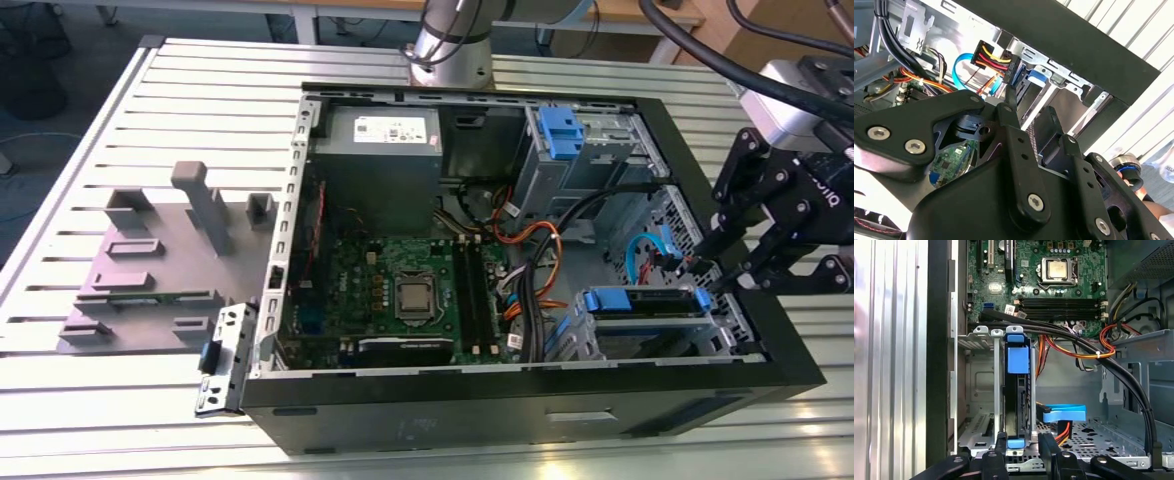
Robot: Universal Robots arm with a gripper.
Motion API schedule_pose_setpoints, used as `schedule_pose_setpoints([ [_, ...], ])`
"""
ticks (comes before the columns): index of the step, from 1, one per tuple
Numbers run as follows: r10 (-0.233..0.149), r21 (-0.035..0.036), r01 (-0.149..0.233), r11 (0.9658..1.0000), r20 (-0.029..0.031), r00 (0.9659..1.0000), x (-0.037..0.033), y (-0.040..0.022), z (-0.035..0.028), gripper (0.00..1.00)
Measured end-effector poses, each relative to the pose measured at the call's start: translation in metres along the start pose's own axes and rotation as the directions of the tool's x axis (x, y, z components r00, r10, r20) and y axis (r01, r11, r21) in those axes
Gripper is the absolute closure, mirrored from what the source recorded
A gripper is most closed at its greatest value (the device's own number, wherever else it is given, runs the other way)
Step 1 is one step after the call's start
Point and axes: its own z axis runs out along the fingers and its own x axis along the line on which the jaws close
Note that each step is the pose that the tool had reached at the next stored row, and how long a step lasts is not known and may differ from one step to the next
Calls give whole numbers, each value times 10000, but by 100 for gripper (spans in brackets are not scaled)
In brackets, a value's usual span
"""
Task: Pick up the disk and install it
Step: 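Insert the first disk wire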
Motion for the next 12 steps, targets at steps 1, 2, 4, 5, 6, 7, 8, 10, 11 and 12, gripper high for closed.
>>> schedule_pose_setpoints([
  [1,0,0,0,10000,0,10000,-1,-6,0,59],
  [2,0,-1,0,10000,-1,10000,-1,-12,0,59],
  [4,1,-1,-1,10000,1,10000,-4,-23,1,59],
  [5,0,-1,0,10000,0,10000,-5,-27,1,59],
  [6,0,-2,0,10000,0,10000,-7,-31,1,59],
  [7,1,-2,-1,10000,2,10000,-8,-32,3,59],
  [8,2,-2,-2,10000,1,10000,-11,-32,4,59],
  [10,0,-2,0,10000,-1,10000,-16,-34,5,59],
  [11,0,-2,0,10000,-2,10000,-20,-34,5,59],
  [12,0,-1,0,10000,0,10000,-24,-34,7,59],
])
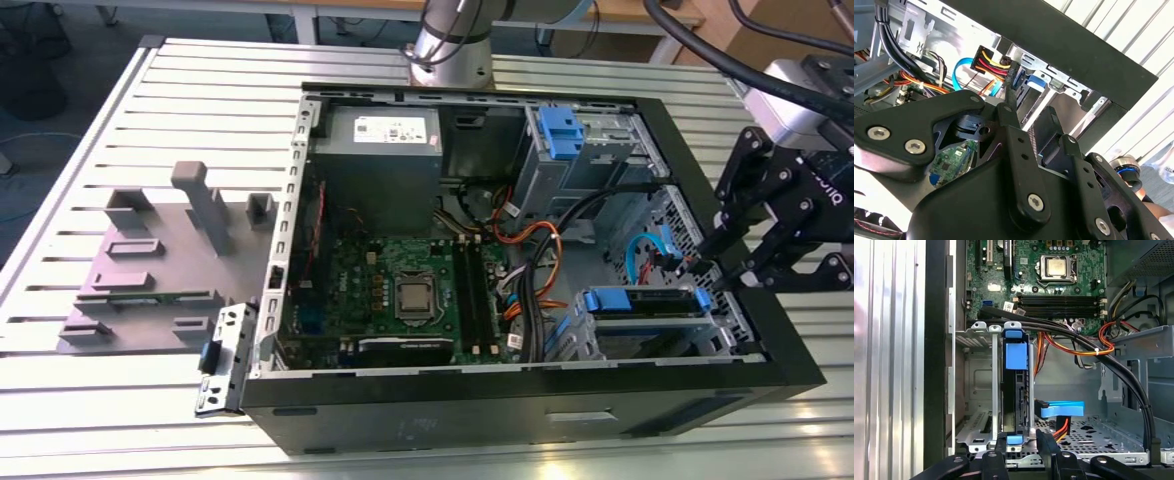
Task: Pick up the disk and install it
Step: 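Insert the first disk wire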
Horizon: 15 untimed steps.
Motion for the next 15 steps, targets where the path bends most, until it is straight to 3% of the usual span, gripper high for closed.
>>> schedule_pose_setpoints([
  [15,0,-1,0,10000,1,10000,-54,0,11,59],
])
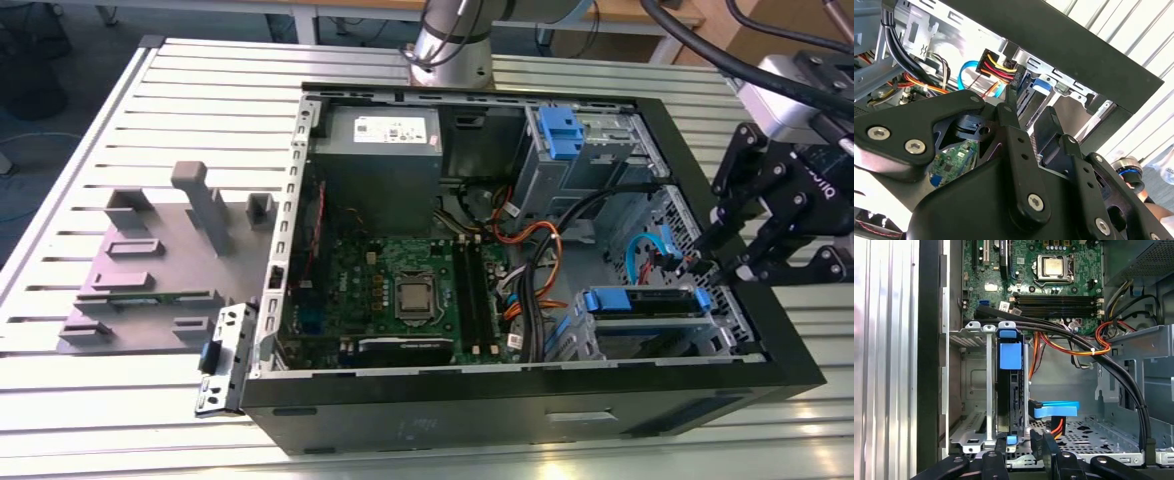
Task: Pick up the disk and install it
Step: 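Insert the first disk wire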
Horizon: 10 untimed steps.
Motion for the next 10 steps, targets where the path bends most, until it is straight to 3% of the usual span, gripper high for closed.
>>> schedule_pose_setpoints([
  [10,0,0,0,10000,-1,10000,-22,-3,4,59],
])
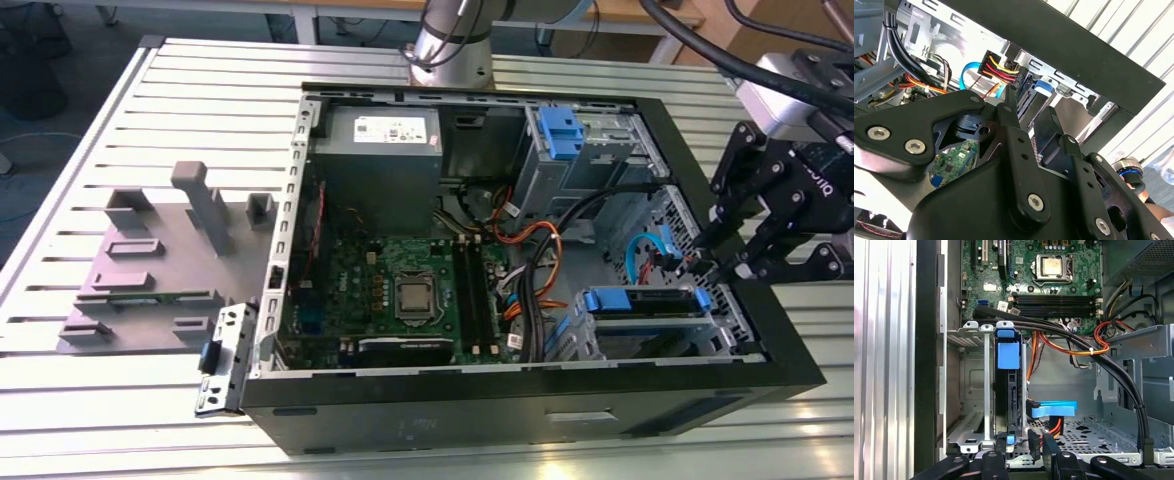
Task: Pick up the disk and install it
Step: 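Insert the first disk wire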
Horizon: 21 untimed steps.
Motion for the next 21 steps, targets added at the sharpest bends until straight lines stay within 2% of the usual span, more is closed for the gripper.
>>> schedule_pose_setpoints([
  [11,0,-1,0,10000,0,10000,-25,-7,11,59],
  [21,0,-6,0,10000,2,10000,-52,-9,53,59],
])
